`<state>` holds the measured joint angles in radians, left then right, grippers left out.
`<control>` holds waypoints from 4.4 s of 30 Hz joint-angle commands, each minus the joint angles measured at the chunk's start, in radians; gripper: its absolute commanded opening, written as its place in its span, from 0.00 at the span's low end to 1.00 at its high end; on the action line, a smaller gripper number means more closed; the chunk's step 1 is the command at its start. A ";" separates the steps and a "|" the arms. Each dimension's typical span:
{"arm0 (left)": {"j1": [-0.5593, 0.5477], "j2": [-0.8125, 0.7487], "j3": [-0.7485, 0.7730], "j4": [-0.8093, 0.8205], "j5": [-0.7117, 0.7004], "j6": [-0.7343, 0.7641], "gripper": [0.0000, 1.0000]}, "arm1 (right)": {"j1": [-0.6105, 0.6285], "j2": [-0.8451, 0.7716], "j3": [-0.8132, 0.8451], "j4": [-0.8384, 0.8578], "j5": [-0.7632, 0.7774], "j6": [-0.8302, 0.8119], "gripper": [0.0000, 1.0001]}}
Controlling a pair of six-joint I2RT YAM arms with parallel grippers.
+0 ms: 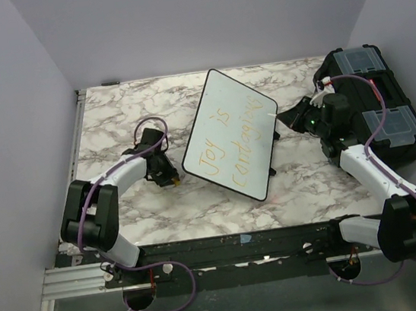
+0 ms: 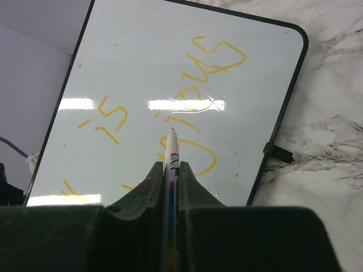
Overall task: Write a sentence on the whiteboard
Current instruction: Pick up the pen cap from the center of the board, then insert the whiteboard marker without the cap into the pen cap.
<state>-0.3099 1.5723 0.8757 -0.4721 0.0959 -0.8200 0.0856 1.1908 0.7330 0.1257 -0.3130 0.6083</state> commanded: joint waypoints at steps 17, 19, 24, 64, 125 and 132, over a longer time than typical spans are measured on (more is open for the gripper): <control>-0.072 0.152 0.088 -0.038 -0.087 -0.071 0.21 | 0.003 -0.012 -0.028 0.012 -0.043 -0.015 0.01; -0.073 0.155 0.095 -0.036 -0.088 -0.064 0.14 | 0.003 -0.014 -0.027 0.013 -0.044 -0.016 0.01; -0.079 0.155 0.090 -0.022 -0.088 -0.035 0.04 | 0.003 -0.013 -0.031 0.013 -0.046 -0.016 0.01; -0.080 -0.703 0.035 0.086 -0.234 0.480 0.00 | 0.049 0.005 0.255 0.026 -0.518 0.026 0.01; -0.188 -0.403 0.408 0.010 0.716 1.380 0.00 | 0.371 0.108 0.737 -0.568 -0.509 -0.273 0.01; -0.190 -0.405 0.398 0.014 0.695 1.384 0.00 | 0.375 0.091 0.732 -0.548 -0.500 -0.267 0.01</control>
<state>-0.4931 1.1709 1.2896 -0.4728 0.8116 0.5362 0.4526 1.2945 1.4357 -0.4145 -0.8314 0.3466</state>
